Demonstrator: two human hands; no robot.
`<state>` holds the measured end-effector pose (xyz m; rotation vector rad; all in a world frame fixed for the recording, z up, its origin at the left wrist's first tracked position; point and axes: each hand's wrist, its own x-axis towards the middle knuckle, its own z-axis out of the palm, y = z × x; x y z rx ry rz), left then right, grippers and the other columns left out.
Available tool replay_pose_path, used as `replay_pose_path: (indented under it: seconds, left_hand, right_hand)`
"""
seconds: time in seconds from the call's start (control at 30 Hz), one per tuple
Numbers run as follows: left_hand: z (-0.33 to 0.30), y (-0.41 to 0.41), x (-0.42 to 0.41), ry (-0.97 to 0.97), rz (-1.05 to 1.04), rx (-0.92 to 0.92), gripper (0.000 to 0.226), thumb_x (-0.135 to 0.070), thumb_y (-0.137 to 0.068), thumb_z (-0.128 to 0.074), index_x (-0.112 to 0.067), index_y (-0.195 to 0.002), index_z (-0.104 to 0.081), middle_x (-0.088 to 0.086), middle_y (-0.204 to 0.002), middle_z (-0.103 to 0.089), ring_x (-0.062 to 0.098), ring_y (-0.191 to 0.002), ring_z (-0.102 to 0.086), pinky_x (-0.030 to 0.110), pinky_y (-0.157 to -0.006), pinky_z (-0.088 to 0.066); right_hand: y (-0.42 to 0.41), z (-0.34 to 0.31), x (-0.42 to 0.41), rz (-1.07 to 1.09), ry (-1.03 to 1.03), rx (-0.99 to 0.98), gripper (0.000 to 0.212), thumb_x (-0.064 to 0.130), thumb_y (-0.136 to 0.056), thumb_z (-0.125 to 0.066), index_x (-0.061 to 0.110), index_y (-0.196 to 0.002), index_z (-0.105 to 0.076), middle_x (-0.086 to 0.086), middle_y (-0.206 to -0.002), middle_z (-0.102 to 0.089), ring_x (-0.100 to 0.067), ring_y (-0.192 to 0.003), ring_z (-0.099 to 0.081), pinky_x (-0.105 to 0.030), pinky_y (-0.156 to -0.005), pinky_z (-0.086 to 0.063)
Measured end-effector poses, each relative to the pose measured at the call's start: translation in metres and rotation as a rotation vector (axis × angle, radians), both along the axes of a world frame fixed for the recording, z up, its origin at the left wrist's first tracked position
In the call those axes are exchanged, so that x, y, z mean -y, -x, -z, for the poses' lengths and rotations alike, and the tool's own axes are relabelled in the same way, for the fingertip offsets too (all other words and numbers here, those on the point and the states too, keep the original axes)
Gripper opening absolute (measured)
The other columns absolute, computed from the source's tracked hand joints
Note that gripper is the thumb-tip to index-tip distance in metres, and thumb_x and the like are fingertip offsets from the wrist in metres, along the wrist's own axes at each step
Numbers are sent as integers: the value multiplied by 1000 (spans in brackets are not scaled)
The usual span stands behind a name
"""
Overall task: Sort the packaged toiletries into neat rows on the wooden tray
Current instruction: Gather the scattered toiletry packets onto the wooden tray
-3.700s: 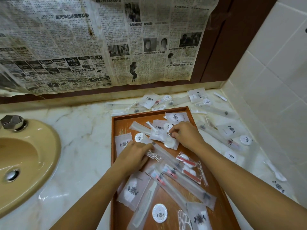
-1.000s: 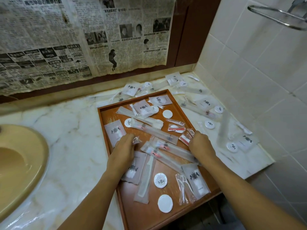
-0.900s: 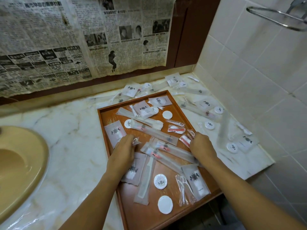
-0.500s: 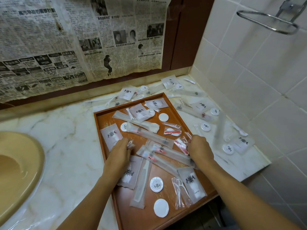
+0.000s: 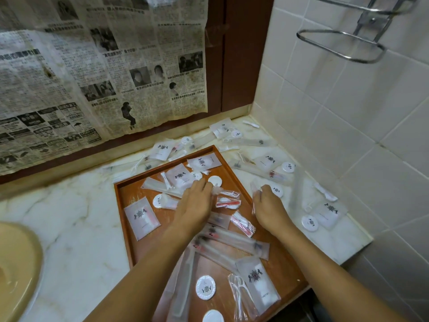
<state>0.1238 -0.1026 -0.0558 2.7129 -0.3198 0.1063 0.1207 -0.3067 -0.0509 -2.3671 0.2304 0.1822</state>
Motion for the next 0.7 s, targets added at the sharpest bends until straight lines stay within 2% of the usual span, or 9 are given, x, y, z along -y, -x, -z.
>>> replay_pose_path:
  seconds: [0.07, 0.13, 0.23, 0.3, 0.4, 0.43, 0.53, 0.7]
  left_hand:
    - [-4, -13, 14, -31, 23, -64, 20, -28, -102, -36, -19, -114, -50, 7, -118, -59, 24, -100, -52, 34, -80, -40]
    - [-2, -24, 25, -102, 66, -103, 15, -28, -101, -41, -18, -111, -48, 11, -114, -63, 26, -95, -57, 33, -73, -39]
    - [6, -37, 32, -218, 139, -121, 19, -28, -100, -47, -19, -117, -47, 11, -117, -64, 26, -97, -59, 36, -80, -46]
    - [12, -44, 36, -281, 166, -129, 25, -29, -99, -49, -19, -121, -46, 11, -120, -64, 27, -101, -60, 37, -84, -46]
    - [17, -54, 39, -366, 190, -137, 29, -28, -98, -52, -18, -124, -46, 12, -124, -62, 29, -106, -60, 37, -86, -46]
    - [18, -56, 40, -385, 202, -136, 30, -28, -98, -54, -17, -125, -46, 12, -124, -62, 29, -107, -60, 37, -87, -46]
    - [19, -62, 41, -408, 233, -132, 30, -28, -96, -57, -18, -123, -48, 10, -124, -62, 29, -109, -59, 37, -89, -44]
    - [17, -69, 45, -467, 265, -110, 31, -25, -95, -58, -17, -123, -51, 9, -122, -63, 28, -111, -58, 37, -93, -42]
  right_hand:
    - [-1, 4, 5, 7, -84, -25, 26, 28, -105, -31, 8, -102, -47, -7, -87, -63, -19, -75, -60, -28, -58, -42]
    - [0, 6, 9, 11, -140, -48, 22, 25, -105, -34, 8, -103, -47, -6, -87, -63, -15, -71, -58, -25, -55, -37]
    - [3, 9, 15, 14, -192, -19, 19, 22, -105, -34, 8, -101, -46, 0, -82, -56, -12, -71, -53, -21, -55, -33]
    - [5, 11, 18, 23, -216, -6, 17, 21, -105, -34, 10, -98, -46, 8, -77, -50, -5, -69, -49, -14, -53, -33]
    - [7, 17, 22, 46, -259, 1, 16, 19, -105, -36, 13, -94, -46, 16, -77, -46, 1, -72, -46, -6, -60, -38]
    - [8, 18, 24, 43, -268, 9, 18, 21, -105, -36, 13, -97, -50, 16, -81, -50, 0, -76, -49, -8, -65, -39]
    - [11, 20, 28, 25, -280, 13, 27, 29, -104, -39, 11, -106, -60, 6, -97, -65, -9, -92, -60, -29, -82, -47]
    - [16, 23, 31, 60, -321, 14, 22, 33, -100, -50, 17, -107, -63, 7, -100, -68, -7, -94, -62, -27, -82, -49]
